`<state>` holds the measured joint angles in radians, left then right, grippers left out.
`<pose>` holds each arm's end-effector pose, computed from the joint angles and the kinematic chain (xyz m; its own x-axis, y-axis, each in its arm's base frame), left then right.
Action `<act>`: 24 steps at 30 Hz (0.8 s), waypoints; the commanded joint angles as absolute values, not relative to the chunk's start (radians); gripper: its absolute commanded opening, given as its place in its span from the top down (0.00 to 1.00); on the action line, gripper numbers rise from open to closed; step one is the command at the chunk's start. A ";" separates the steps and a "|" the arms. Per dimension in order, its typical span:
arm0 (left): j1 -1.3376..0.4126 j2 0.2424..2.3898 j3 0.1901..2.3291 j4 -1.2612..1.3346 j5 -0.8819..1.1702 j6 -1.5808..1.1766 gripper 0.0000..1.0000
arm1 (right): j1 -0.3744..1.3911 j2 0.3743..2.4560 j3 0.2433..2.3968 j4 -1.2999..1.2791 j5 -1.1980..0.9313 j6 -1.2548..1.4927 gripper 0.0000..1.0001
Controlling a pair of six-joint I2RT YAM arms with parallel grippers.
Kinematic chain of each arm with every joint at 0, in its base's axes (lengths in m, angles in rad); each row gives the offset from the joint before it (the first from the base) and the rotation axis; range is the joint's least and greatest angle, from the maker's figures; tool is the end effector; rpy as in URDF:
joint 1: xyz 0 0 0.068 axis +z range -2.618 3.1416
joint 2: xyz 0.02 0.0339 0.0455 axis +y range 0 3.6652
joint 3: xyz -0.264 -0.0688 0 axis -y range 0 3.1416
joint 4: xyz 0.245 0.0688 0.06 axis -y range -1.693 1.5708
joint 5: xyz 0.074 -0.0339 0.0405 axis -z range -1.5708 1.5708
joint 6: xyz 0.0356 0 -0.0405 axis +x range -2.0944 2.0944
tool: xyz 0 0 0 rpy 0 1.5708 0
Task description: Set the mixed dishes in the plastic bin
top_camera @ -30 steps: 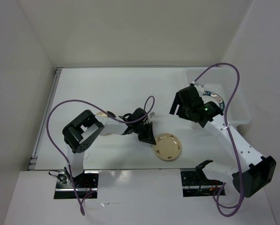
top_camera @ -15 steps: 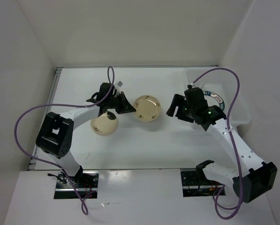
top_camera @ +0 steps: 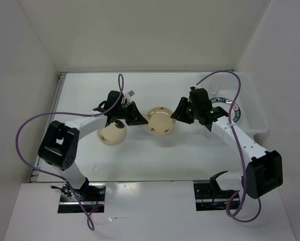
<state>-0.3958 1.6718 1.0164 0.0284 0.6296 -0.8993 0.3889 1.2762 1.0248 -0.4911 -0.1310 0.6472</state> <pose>0.3247 -0.1584 0.2141 -0.9252 -0.2992 -0.2333 0.0438 0.5267 -0.8489 0.2537 0.1090 0.2894 -0.7795 0.3266 -0.5345 0.0063 0.8573 0.5147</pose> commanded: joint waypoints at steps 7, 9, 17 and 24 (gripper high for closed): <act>-0.396 1.592 1.051 0.060 0.686 -0.931 1.00 | 0.379 1.341 0.997 -0.379 -0.160 0.657 0.68; -0.396 1.592 1.042 0.060 0.686 -0.931 1.00 | 0.379 1.353 0.997 -0.370 -0.169 0.657 0.85; -0.396 1.608 1.022 0.043 0.605 -0.940 0.36 | 0.379 1.384 0.992 -0.295 -0.250 0.692 1.00; -0.396 1.658 1.127 -0.043 0.491 -0.866 0.00 | 0.316 1.375 1.104 -0.351 -0.218 0.670 1.00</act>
<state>-0.3958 1.6440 1.0359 -0.0216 0.5518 -0.9291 0.3584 1.3903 1.0130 -0.3721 -0.2291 0.6788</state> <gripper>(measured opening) 0.997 0.026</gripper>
